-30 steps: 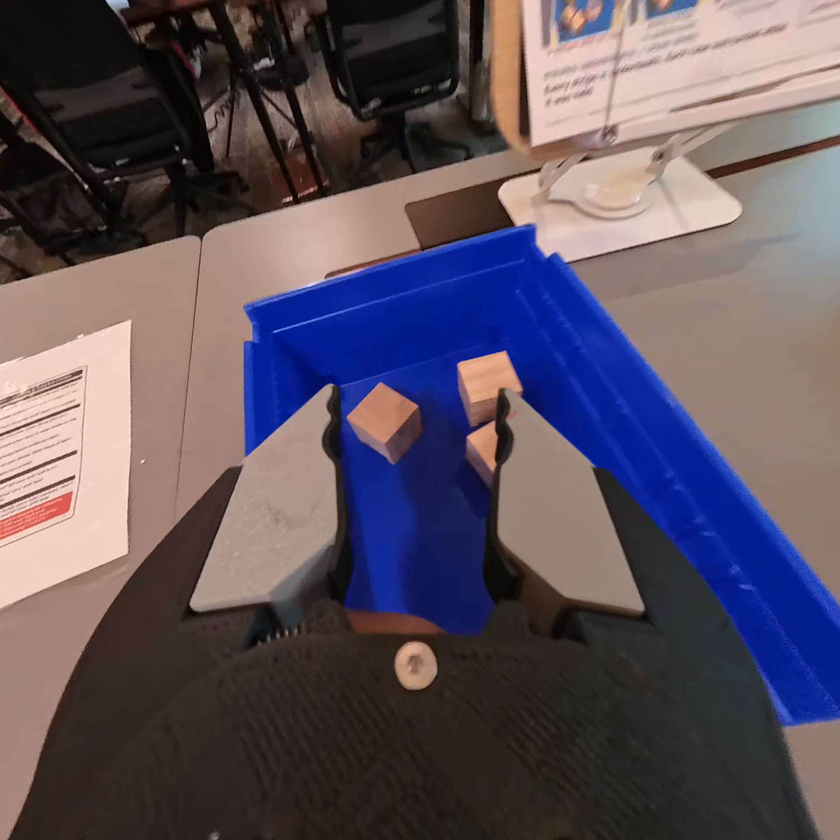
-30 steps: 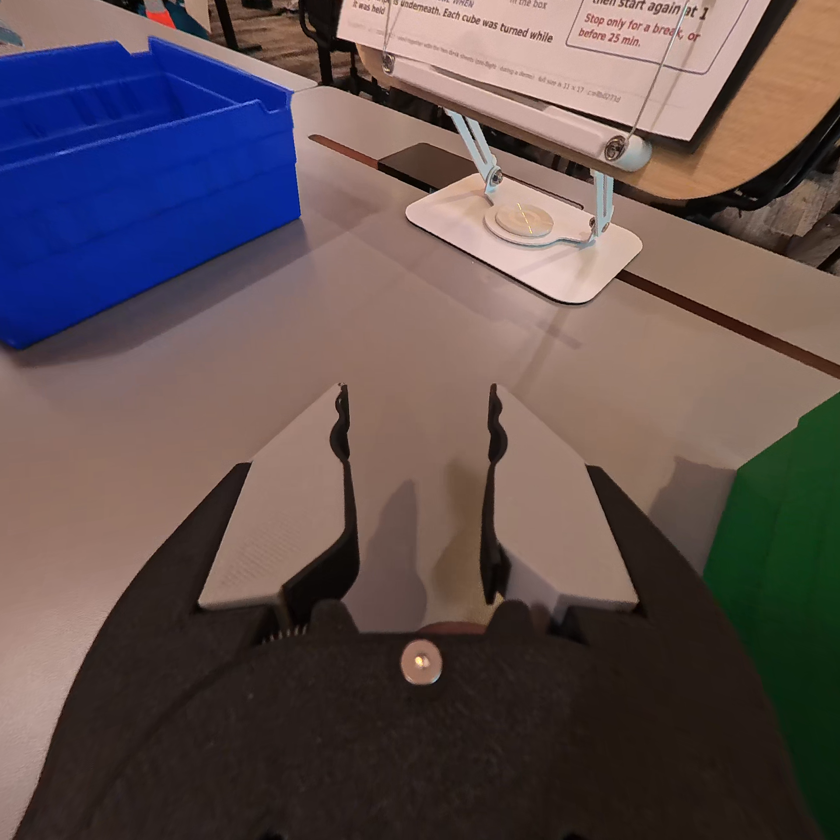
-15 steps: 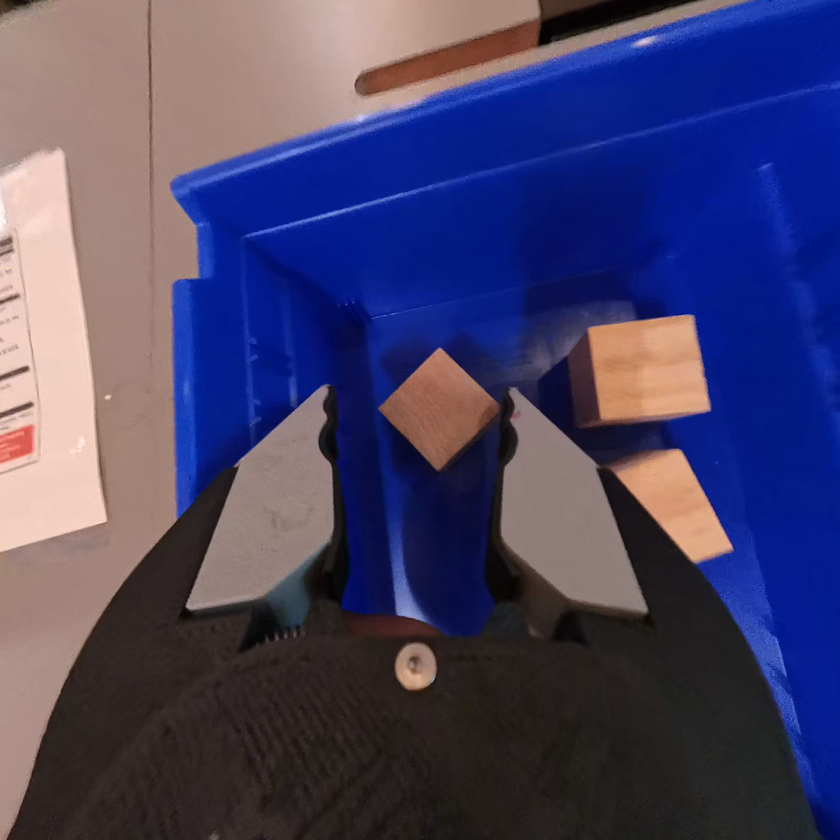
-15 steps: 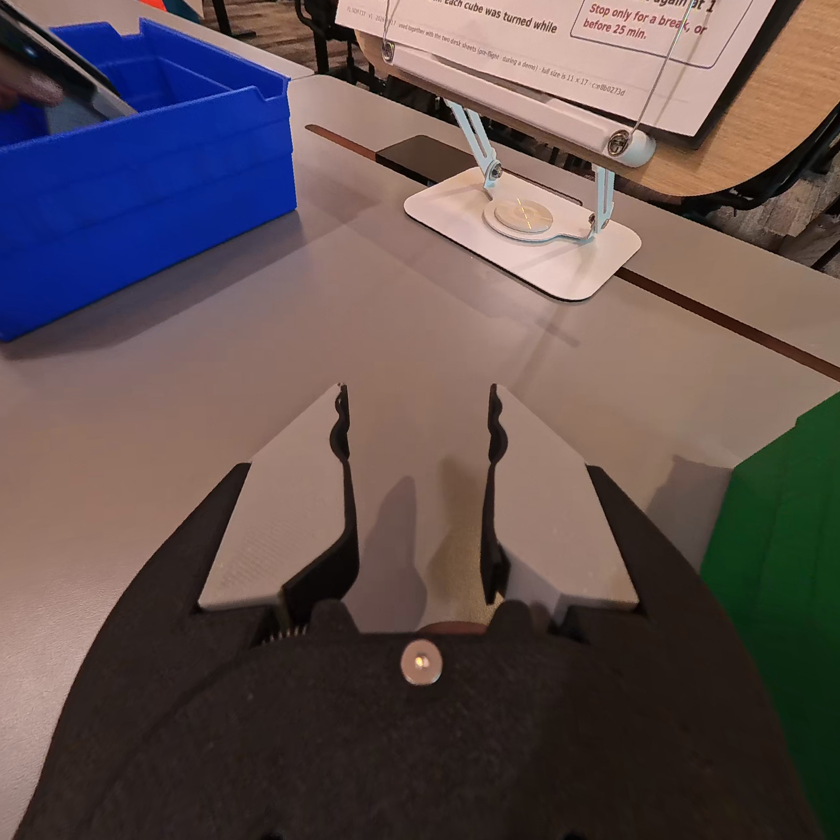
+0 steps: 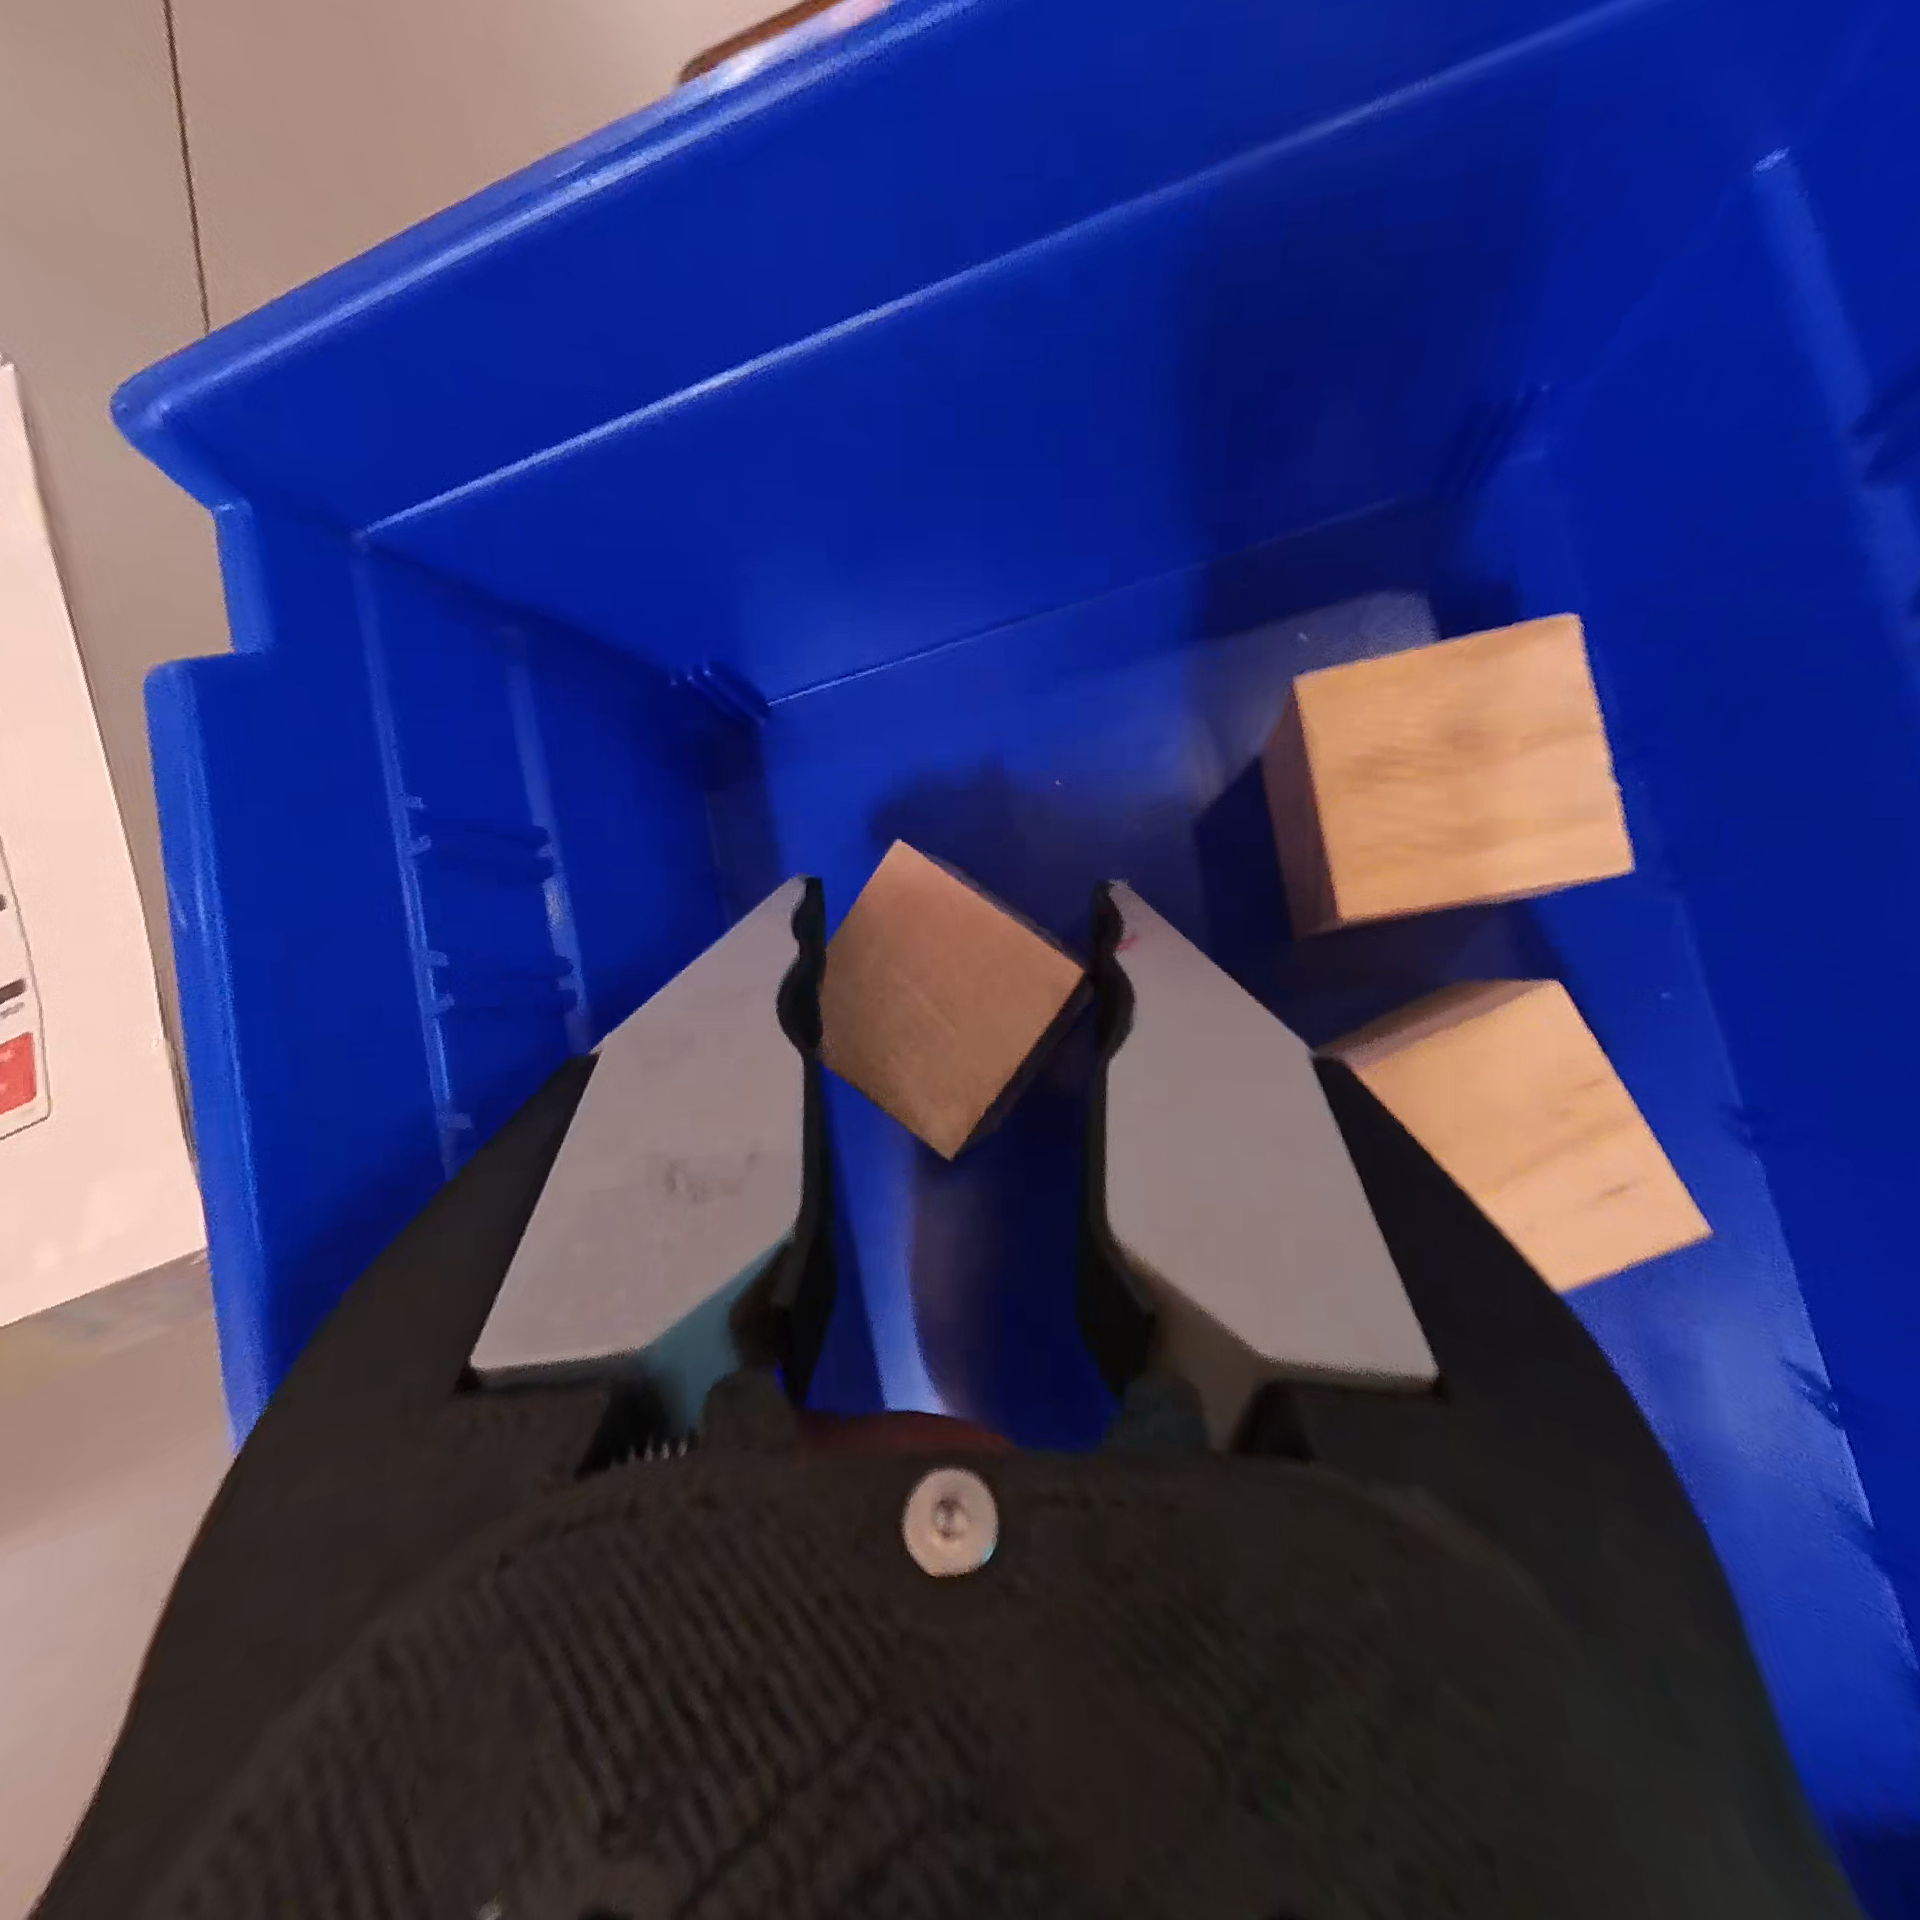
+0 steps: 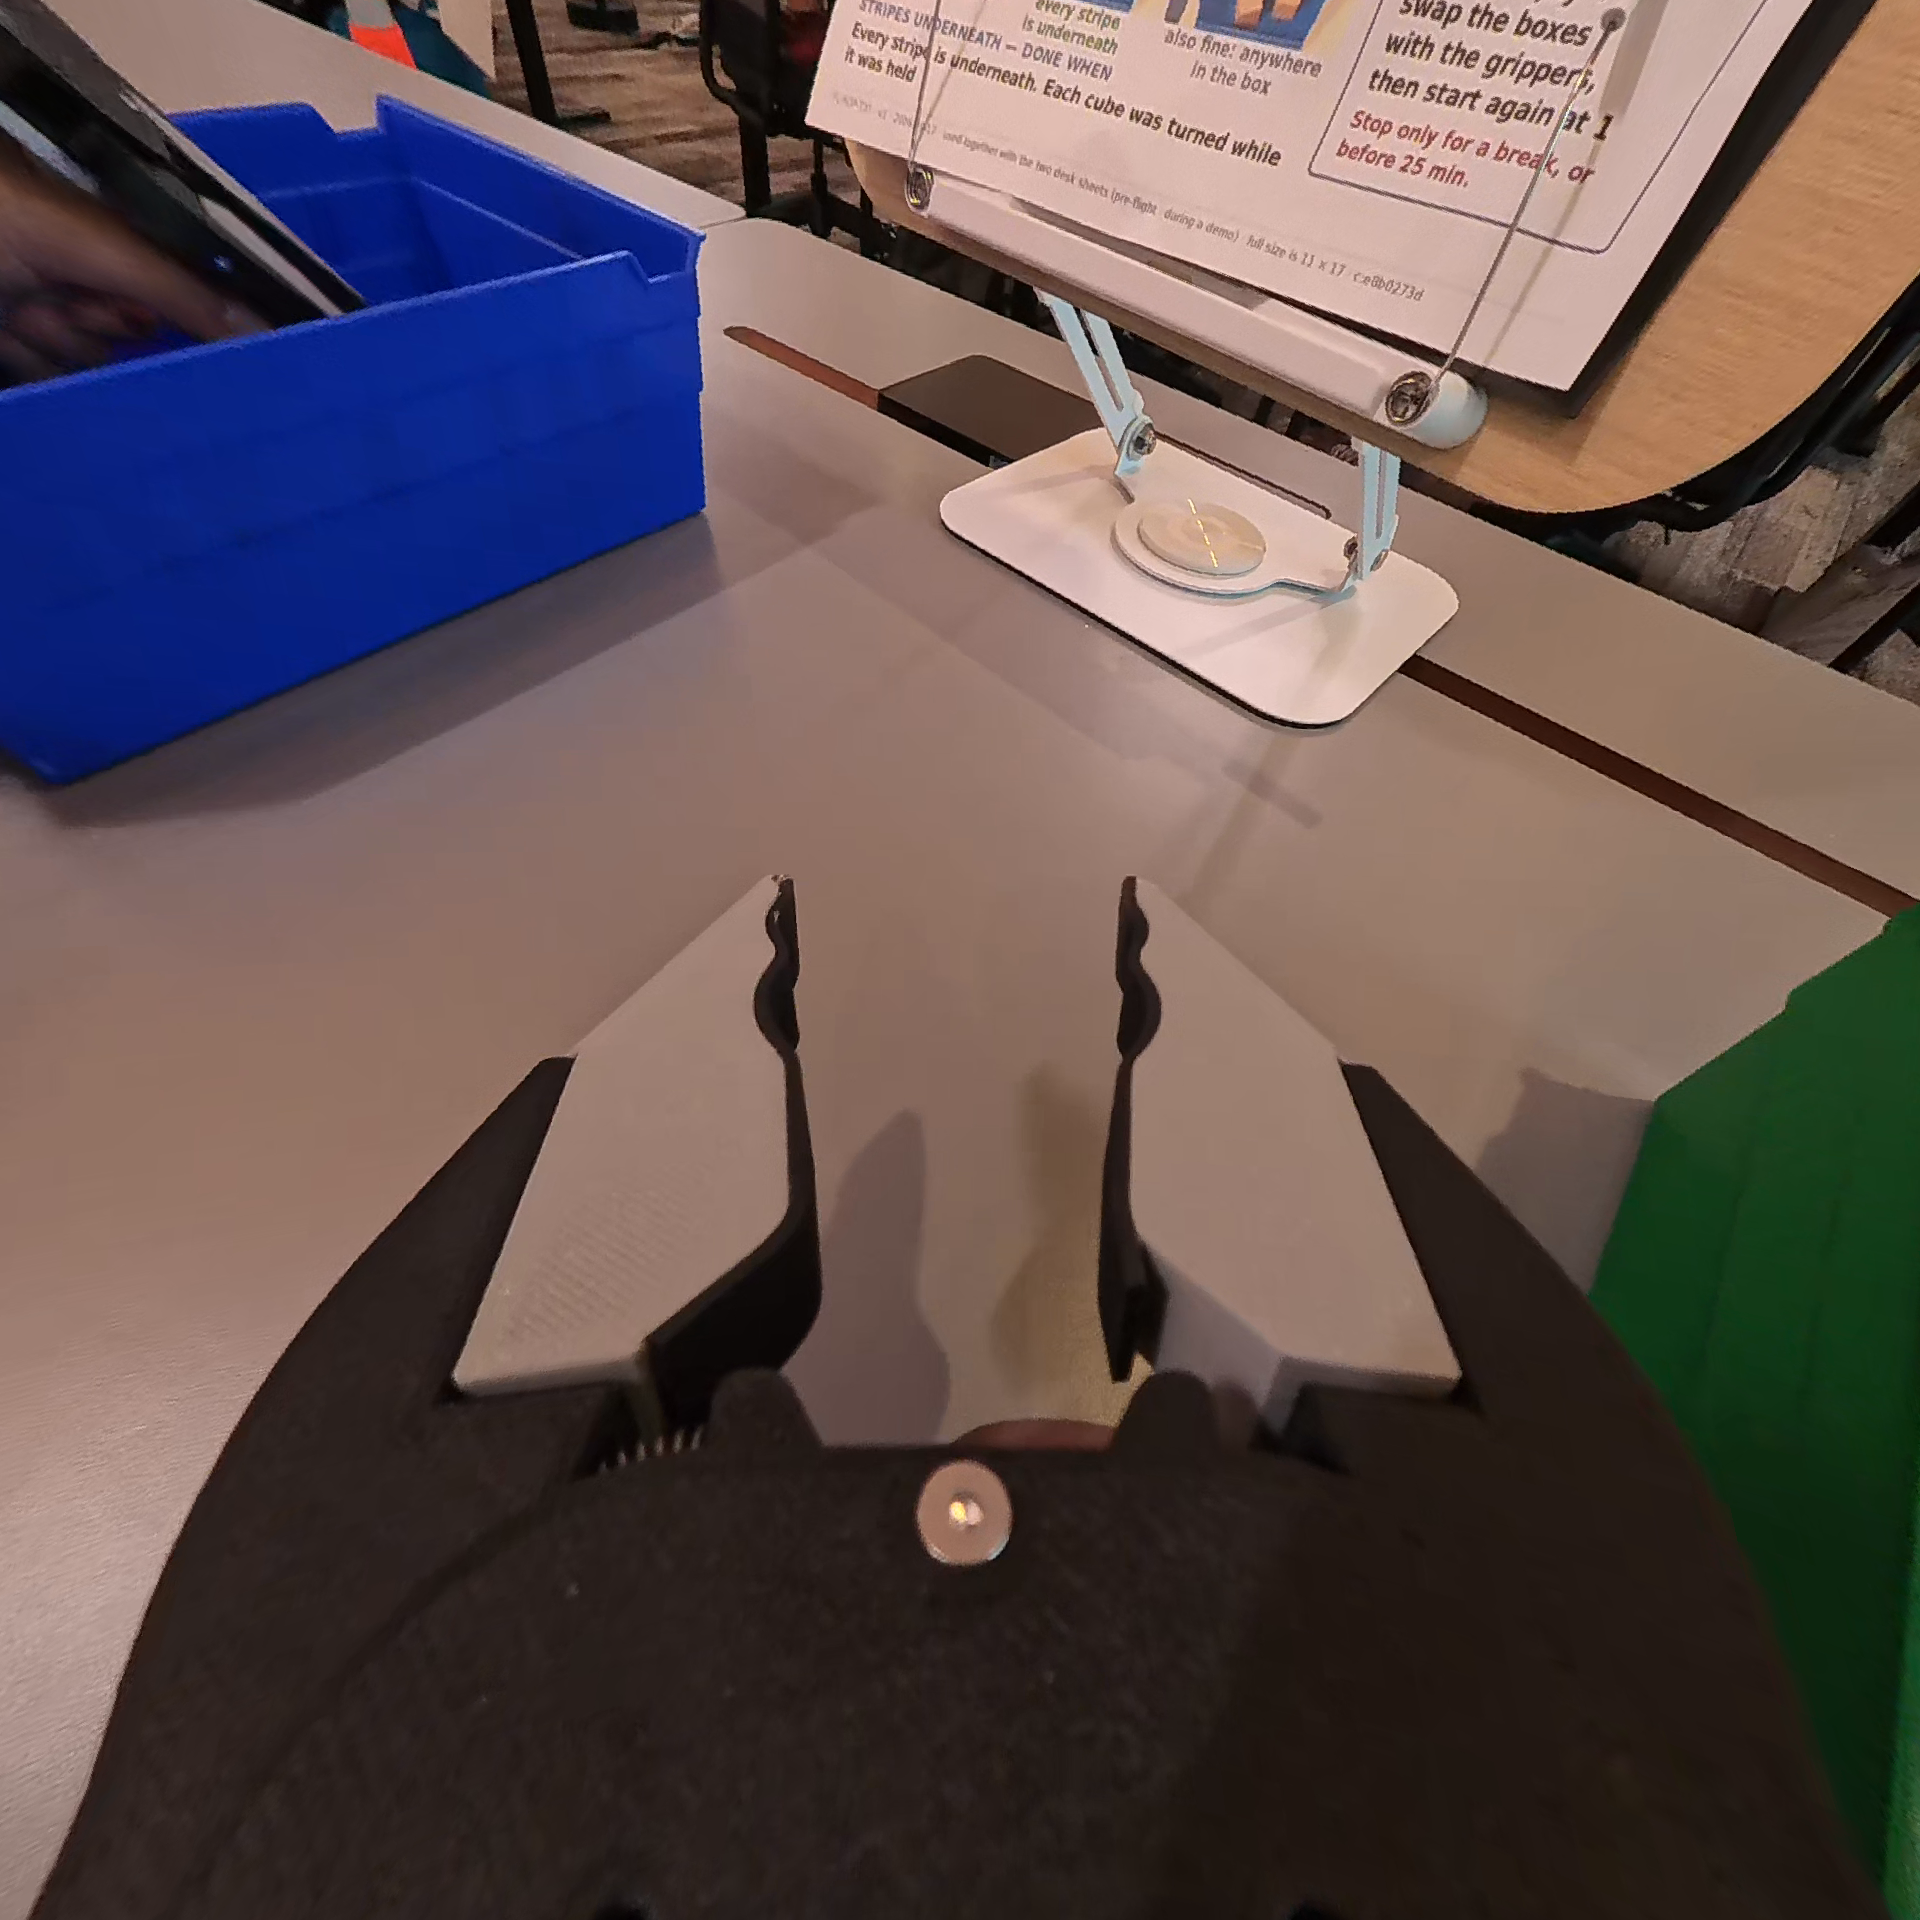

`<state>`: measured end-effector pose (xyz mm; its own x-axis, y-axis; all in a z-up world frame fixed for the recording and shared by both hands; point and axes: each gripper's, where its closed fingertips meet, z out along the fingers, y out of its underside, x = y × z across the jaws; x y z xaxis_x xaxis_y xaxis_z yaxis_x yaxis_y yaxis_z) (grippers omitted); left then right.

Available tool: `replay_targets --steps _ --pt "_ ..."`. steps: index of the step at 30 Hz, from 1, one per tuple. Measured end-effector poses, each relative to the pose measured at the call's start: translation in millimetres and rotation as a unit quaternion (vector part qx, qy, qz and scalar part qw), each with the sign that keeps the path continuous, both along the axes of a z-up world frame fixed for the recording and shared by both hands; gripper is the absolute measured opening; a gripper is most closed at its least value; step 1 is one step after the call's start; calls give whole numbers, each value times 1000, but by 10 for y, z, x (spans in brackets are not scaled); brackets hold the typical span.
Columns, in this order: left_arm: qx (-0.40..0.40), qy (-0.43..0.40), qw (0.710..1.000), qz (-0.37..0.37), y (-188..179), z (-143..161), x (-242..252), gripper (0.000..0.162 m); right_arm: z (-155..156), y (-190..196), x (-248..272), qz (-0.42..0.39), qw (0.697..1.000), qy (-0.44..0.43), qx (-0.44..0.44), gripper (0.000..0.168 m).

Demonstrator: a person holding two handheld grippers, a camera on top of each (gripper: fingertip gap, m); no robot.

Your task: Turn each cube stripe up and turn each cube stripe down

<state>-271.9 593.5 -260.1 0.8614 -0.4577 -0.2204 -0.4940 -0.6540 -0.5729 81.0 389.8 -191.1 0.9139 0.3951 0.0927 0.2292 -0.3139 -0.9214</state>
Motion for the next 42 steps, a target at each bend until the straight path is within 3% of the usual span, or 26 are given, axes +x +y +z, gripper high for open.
replay_targets --steps 15,22,24,33,38,42 --pt "17 23 996 -90 -338 47 180 50 23 -8 -4 2 1000 -5 5 60" --pt "-4 23 998 -61 -380 -99 144 65 246 -5 183 -28 998 18 48 60" --pt "2 24 998 -63 -362 -95 143 58 328 -15 231 -34 997 31 64 60" --pt "8 24 997 -72 -336 -66 121 55 510 -73 296 -31 993 57 94 60" --pt "42 -5 996 -83 -330 158 136 55 501 -97 203 1 992 102 75 61" --pt "103 -62 984 -133 -424 653 329 55 432 -177 -105 78 986 142 34 62"
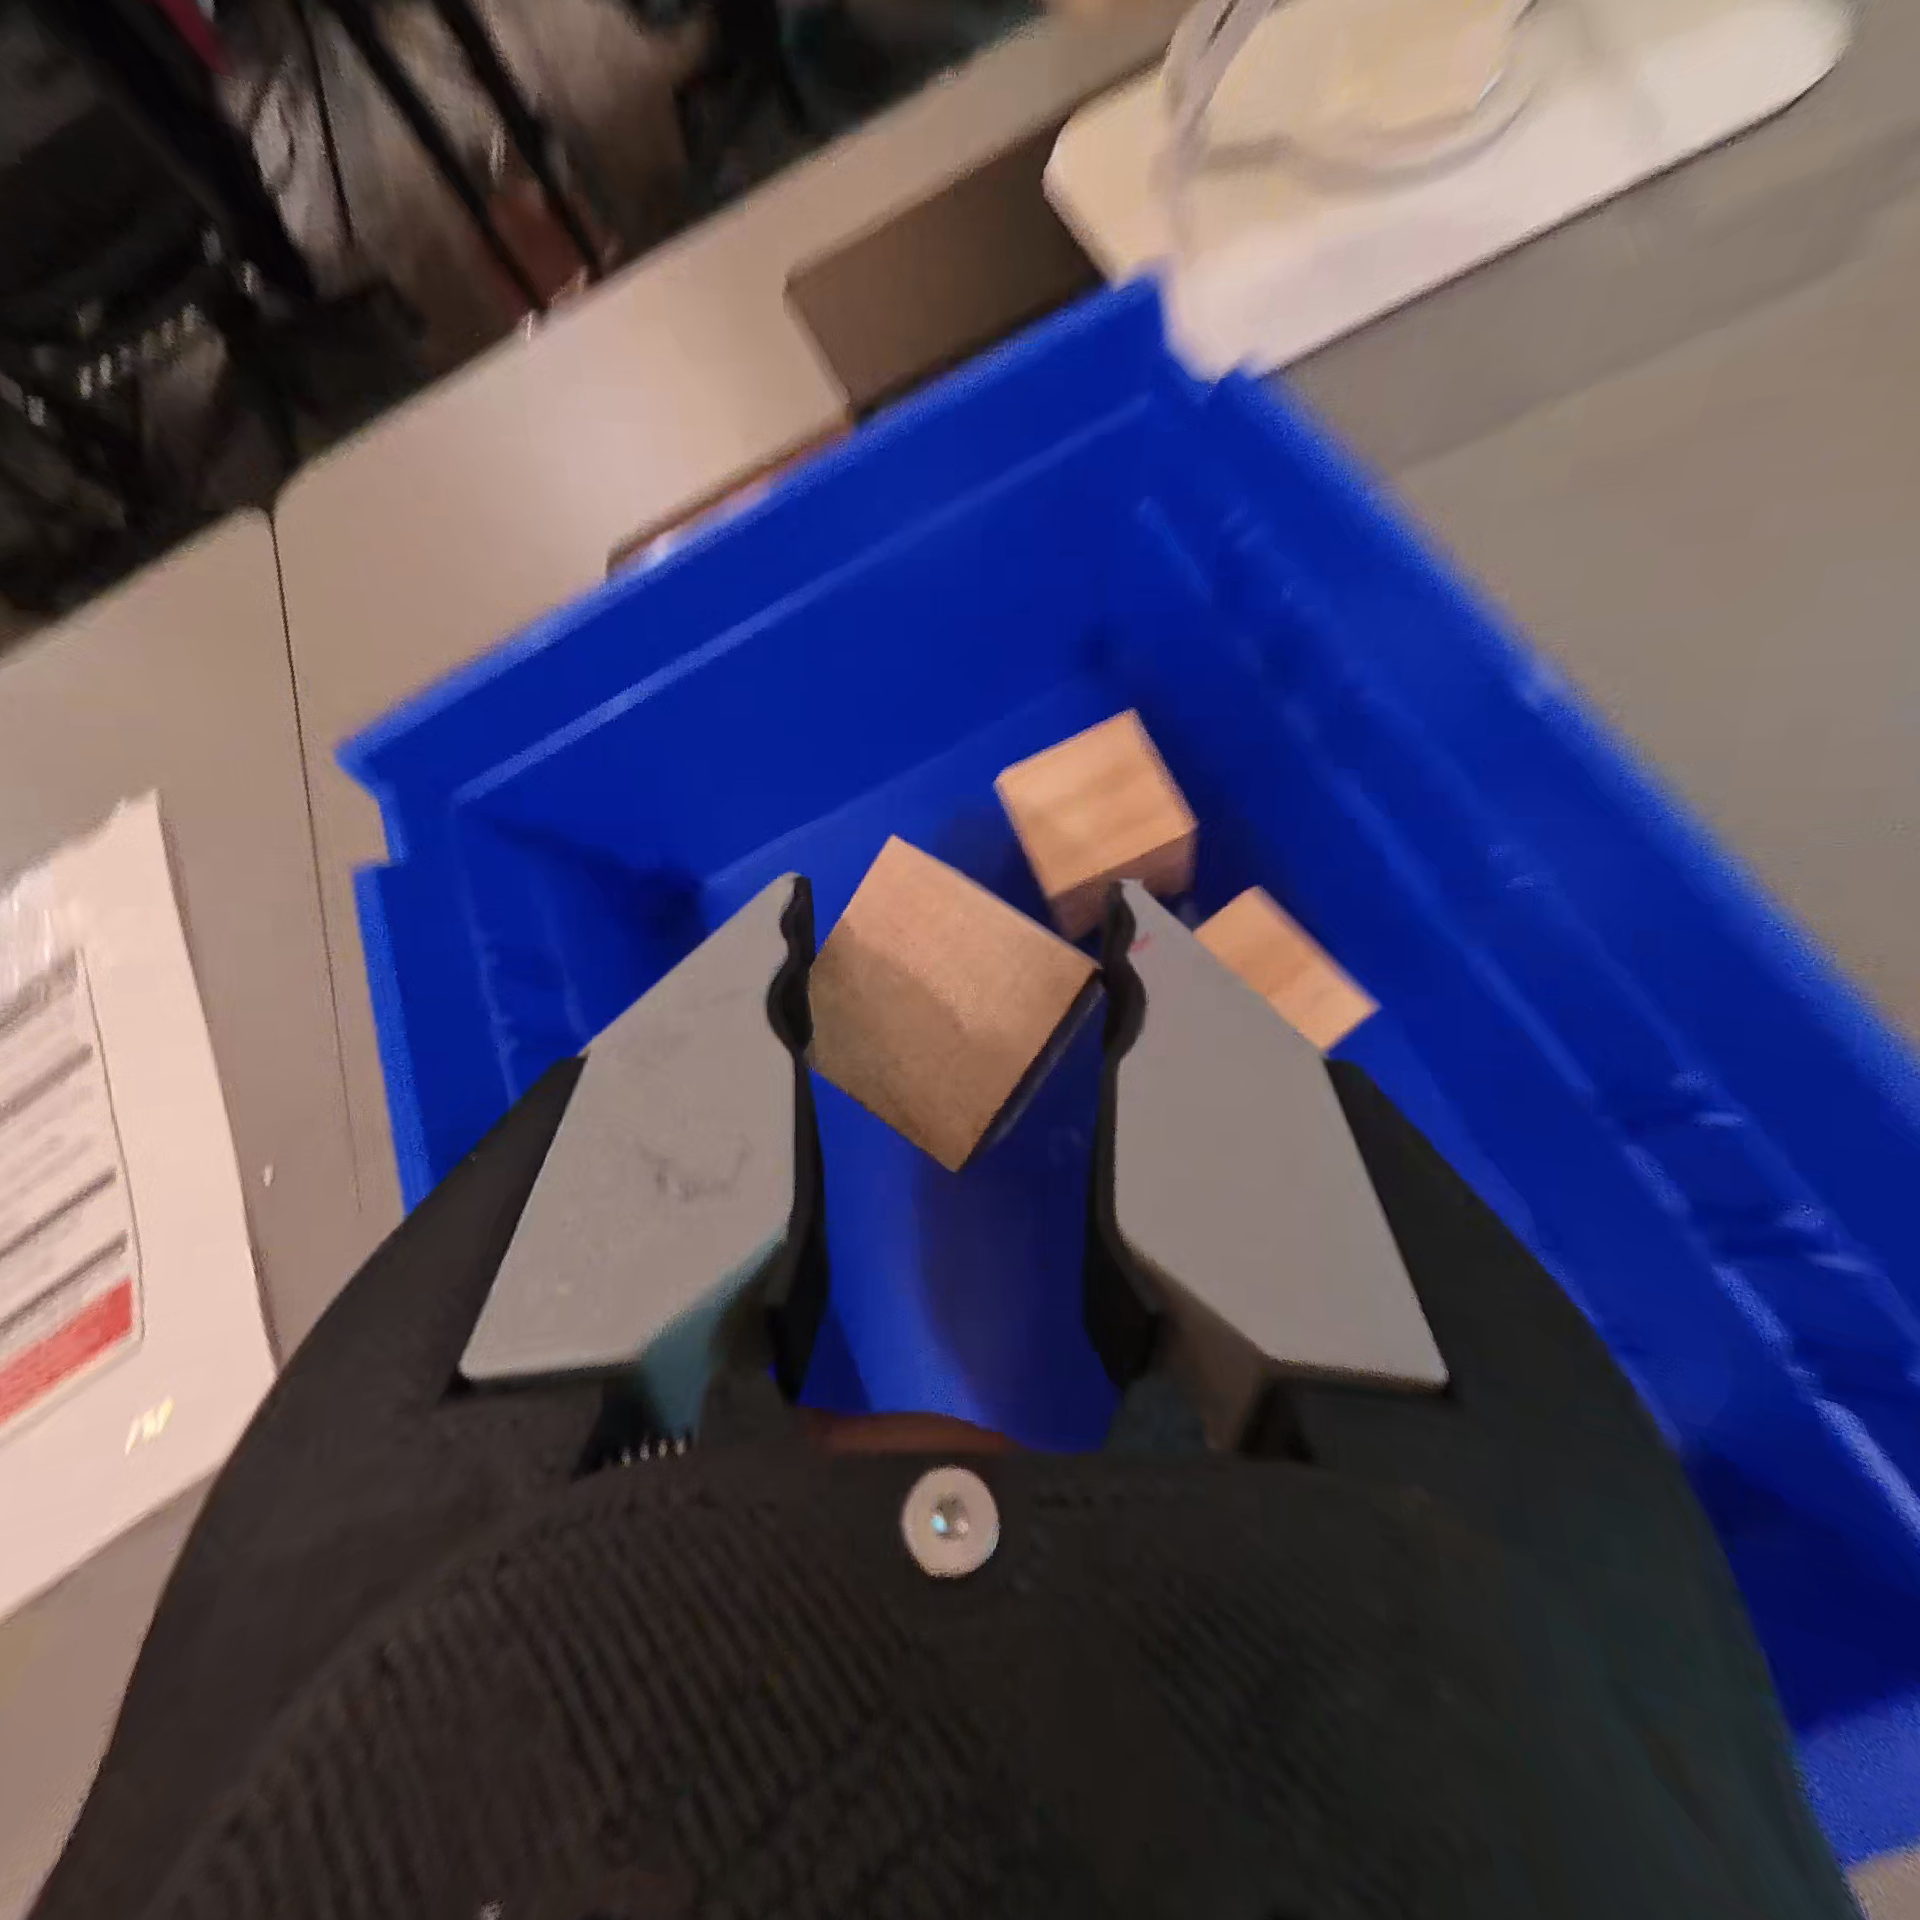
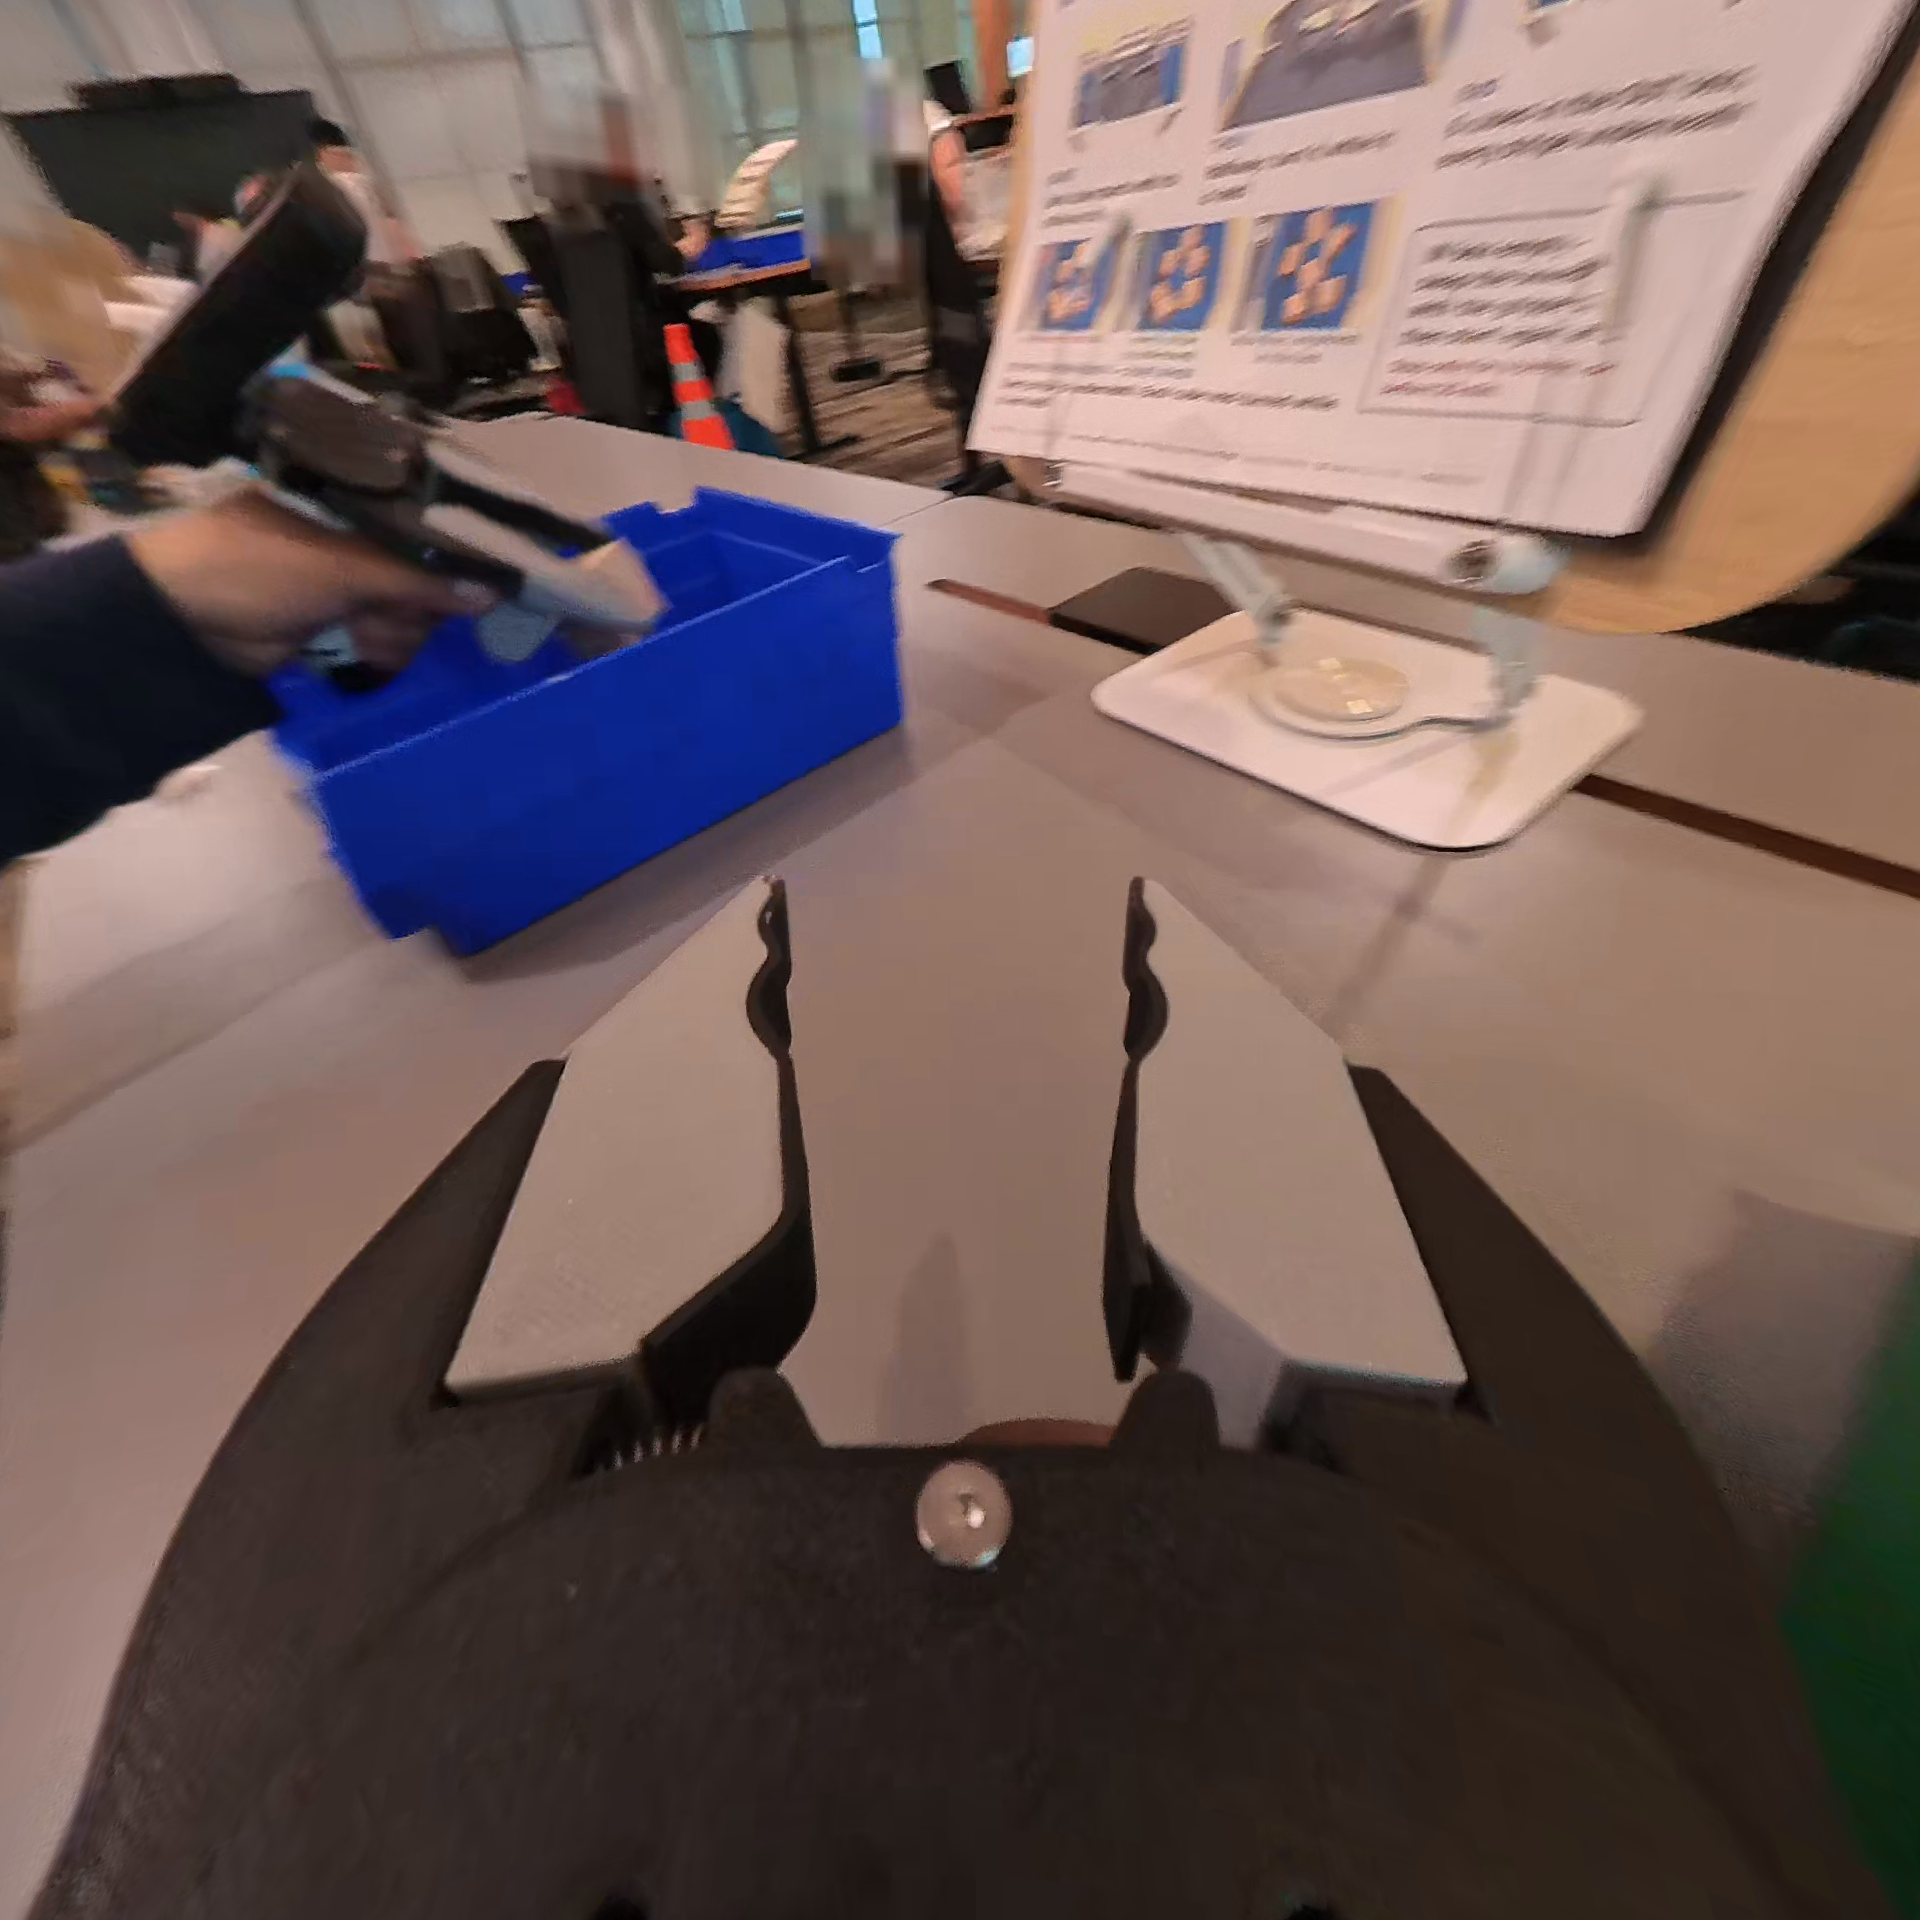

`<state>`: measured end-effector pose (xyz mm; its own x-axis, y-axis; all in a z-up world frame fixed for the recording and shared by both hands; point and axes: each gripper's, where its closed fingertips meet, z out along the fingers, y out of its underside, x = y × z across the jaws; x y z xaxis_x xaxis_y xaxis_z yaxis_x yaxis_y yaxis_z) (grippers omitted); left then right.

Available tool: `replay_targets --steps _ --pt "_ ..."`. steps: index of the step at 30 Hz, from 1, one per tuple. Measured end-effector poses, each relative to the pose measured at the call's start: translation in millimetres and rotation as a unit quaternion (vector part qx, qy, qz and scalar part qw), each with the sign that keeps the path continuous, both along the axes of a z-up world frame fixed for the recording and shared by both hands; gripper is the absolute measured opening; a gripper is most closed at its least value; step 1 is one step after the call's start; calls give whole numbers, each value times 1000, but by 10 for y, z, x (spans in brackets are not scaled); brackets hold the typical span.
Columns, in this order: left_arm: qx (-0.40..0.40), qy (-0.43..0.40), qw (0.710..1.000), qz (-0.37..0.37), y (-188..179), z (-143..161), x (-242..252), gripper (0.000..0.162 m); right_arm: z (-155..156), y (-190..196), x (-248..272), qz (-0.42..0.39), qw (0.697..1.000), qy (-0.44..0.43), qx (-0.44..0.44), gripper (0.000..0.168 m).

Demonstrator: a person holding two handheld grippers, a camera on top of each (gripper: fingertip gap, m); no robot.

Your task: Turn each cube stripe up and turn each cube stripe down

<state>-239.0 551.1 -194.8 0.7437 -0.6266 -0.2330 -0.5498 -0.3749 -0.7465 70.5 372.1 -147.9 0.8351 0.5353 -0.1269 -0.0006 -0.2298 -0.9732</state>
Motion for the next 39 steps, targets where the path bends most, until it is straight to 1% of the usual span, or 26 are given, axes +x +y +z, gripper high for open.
replay_targets --steps 3,5,6,8,11,14,15,17,20,21,23,24,26,27,29,32,33,35,37,38,39 --pt "57 -63 992 -92 -287 473 325 55 14 -167 -346 108 991 68 -37 63" --pt "99 -105 972 -183 -648 763 637 55 114 -343 -572 195 969 135 -62 65" --pt "128 -123 955 -238 -885 898 806 55 186 -420 -653 231 956 169 -69 66" --pt "184 -151 911 -336 -1388 1113 1104 55 319 -544 -767 286 928 225 -80 66" --pt "240 -174 856 -425 -1975 1262 1443 54 436 -620 -860 325 899 280 -93 67" --pt "257 -196 812 -486 -2413 1286 1728 54 569 -692 -944 359 870 325 -96 68" --pt "266 -195 803 -496 -2508 1282 1809 54 594 -720 -979 370 861 334 -101 69" --pt "276 -192 791 -510 -2658 1277 1954 54 595 -775 -1057 390 849 340 -111 70" --pt "275 -218 770 -533 -2876 1321 2114 54 592 -867 -1134 418 837 336 -108 70" --pt "276 -225 766 -535 -2920 1328 2160 54 629 -900 -1132 429 828 345 -102 68" --pt "284 -227 766 -531 -2945 1302 2253 54 734 -1017 -1109 464 800 369 -91 62" --pt "285 -231 766 -528 -2947 1286 2295 54 761 -1054 -1102 473 793 374 -87 59" --pt "273 -255 763 -528 -2982 1260 2361 54 739 -1056 -1124 469 801 365 -80 52" --pt "269 -265 762 -526 -2990 1247 2389 54 722 -1059 -1137 467 804 359 -77 46" --pt "270 -283 763 -515 -2985 1252 2423 54 732 -1058 -1123 464 806 361 -69 45" --pt "260 -299 775 -492 -2935 1252 2447 55 732 -1008 -1075 437 831 341 -49 43" --pt "256 -302 780 -485 -2922 1241 2449 54 726 -987 -1057 425 842 330 -44 43" --pt "252 -313 784 -473 -2909 1254 2404 50 693 -902 -991 373 879 294 -38 42" --pt "249 -331 786 -459 -2894 1288 2304 58 685 -833 -840 312 916 252 -28 43" --pt "247 -335 791 -449 -2861 1282 2258 56 697 -827 -739 284 930 231 -27 43" --pt "244 -333 798 -439 -2816 1250 2225 50 723 -835 -618 256 944 208 -24 43"
